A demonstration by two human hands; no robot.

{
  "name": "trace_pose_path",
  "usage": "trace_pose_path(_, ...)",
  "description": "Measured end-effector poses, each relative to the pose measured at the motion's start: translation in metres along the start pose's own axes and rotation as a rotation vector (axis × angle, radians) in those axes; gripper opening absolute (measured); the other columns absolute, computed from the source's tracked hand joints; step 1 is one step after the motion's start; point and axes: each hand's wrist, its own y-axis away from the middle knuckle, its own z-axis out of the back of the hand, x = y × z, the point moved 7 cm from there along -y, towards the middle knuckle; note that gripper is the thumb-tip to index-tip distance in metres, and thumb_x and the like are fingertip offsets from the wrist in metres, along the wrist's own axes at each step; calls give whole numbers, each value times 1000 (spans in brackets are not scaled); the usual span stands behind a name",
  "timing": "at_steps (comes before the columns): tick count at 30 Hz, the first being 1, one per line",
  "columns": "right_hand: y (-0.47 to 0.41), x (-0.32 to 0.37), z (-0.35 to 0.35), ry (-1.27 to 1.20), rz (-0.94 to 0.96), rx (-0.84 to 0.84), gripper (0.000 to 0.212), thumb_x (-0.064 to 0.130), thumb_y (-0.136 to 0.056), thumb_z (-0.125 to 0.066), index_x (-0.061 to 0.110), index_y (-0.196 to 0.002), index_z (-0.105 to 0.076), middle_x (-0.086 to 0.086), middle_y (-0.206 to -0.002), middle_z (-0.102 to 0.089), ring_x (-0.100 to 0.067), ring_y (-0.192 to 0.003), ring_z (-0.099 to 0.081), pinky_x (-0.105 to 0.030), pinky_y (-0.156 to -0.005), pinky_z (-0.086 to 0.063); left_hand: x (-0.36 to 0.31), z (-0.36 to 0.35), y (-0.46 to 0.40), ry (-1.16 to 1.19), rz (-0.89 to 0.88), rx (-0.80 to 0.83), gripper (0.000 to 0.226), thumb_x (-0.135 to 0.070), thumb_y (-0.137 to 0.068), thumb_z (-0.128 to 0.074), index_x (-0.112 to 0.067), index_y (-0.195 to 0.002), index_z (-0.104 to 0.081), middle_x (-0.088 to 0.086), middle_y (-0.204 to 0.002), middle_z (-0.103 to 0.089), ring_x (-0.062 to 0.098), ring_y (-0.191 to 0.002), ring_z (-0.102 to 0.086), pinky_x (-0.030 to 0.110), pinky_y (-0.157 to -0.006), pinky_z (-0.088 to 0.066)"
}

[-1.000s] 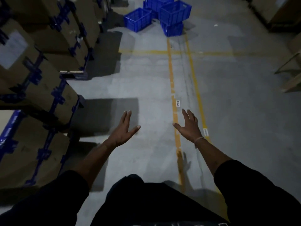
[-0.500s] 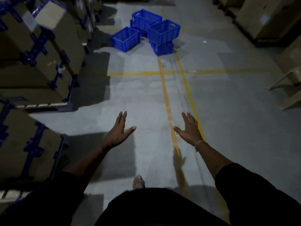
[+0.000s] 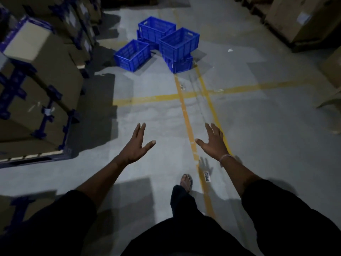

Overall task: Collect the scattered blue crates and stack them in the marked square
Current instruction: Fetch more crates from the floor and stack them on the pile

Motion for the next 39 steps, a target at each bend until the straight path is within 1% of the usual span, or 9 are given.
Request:
trace_pose_path(4,-106,10,27,6,4,-5,90,60,-86,-59,33,-157,-11,6,-165,-2,-25,-151,3,-49,-121,-16,-7,16,-100,20,29,-10,97,-75,-89,-49,-35,-159,4,-15,-166,15,10,-154,-12,38,-118,-34)
trace_pose_path(8,-203,25,61,32,25,11,90,60,-86,-59,32,-157,-11,6,-165,-2,-24,-151,3,-47,-121,-16,-27,36,-196,5,13,-10,97,-75,-89,-48,-33,-160,3,-13,-167,14,10,-154,-7,43,-118,-34)
trace_pose_path(14,-321,42,96,56,27,24,89,61,-86,-58,32,-157,-12,6,-165,-4,-25,-151,2,-48,-121,-16,-37,56,-310,54,23,-37,96,-73,-90,-49,-32,-160,4,-13,-167,14,8,-154,-6,41,-118,-34)
trace_pose_path(18,-403,51,107,62,19,23,89,62,-85,-58,33,-156,-12,6,-165,-4,-25,-151,2,-48,-121,-17,-22,70,-387,55,47,-29,96,-73,-90,-49,-33,-160,4,-13,-167,15,9,-154,-10,40,-117,-36)
trace_pose_path(22,-496,60,111,39,0,10,90,62,-84,-59,34,-156,-13,4,-165,-5,-27,-151,0,-50,-120,-17,4,89,-479,71,43,2,96,-74,-89,-49,-38,-159,5,-15,-166,17,7,-154,-6,43,-118,-34)
trace_pose_path(26,-589,79,116,24,-28,-13,89,61,-85,-60,35,-156,-13,6,-165,-4,-26,-151,1,-49,-120,-18,30,120,-585,92,48,-19,98,-73,-88,-51,-32,-160,1,-11,-167,14,-3,-148,-3,42,-118,-35)
trace_pose_path(32,-709,114,141,11,-76,-58,89,59,-85,-61,33,-156,-15,4,-165,-5,-26,-151,-1,-47,-120,-17,35,168,-730,17,10,88,99,-78,-87,-47,-32,-160,3,-9,-167,13,12,-155,-8,46,-120,-31)
trace_pose_path(36,-778,123,157,-30,-95,-79,89,59,-85,-61,32,-156,-15,2,-165,-5,-25,-151,0,-47,-120,-17,27,186,-811,18,-12,118,99,-76,-88,-48,-33,-160,3,-8,-167,14,10,-154,-5,43,-117,-37)
trace_pose_path(39,-834,124,172,-30,-108,-89,89,58,-85,-62,31,-156,-16,0,-165,-6,-26,-151,-1,-48,-120,-17,26,190,-871,17,-13,131,99,-79,-87,-46,-35,-159,5,-10,-167,16,9,-154,-3,45,-118,-35)
